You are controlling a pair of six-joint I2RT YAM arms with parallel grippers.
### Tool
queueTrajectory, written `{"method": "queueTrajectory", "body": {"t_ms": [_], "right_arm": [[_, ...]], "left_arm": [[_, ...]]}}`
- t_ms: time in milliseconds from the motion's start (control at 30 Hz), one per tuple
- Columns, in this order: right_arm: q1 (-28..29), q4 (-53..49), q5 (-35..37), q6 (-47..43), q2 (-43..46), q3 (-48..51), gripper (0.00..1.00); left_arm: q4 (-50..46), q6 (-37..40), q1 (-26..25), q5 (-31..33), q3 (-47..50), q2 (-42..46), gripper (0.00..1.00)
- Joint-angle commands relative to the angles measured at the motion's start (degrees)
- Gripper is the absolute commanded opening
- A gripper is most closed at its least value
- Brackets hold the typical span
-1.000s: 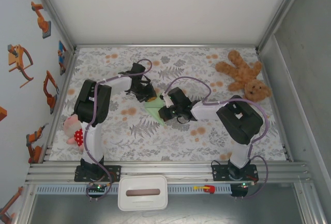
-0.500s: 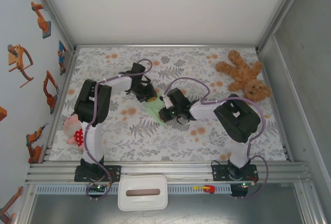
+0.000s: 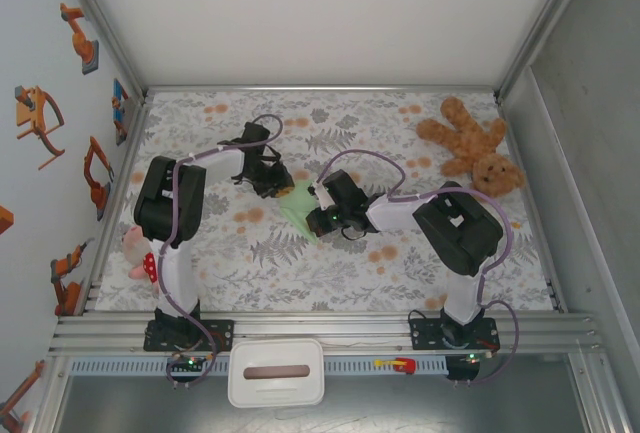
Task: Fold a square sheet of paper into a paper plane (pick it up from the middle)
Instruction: Third fold the triangle at the center of the table.
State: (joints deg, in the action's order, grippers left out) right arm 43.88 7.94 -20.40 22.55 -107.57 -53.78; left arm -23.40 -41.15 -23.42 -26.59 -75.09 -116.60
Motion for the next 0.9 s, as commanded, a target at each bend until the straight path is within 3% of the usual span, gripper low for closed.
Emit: {"method": "queueTrajectory", "body": {"t_ms": [0, 567, 867], "right_arm": [[-0.45, 0.49, -1.04, 0.06, -0.62, -1.39, 0.0], [-0.72, -1.53, -0.16, -0.28, -1.32, -2.03, 0.0], [-0.73, -1.72, -3.15, 0.48, -0.43, -1.68, 0.0]], "left_arm": [[-0.99, -0.25, -0.35, 0.66, 0.6, -0.81, 0.17], [-2.63, 0.89, -0.69, 2.33, -0.32, -2.91, 0.14], [-2.62, 0.89, -0.73, 1.81, -0.91, -2.58, 0.14]]}}
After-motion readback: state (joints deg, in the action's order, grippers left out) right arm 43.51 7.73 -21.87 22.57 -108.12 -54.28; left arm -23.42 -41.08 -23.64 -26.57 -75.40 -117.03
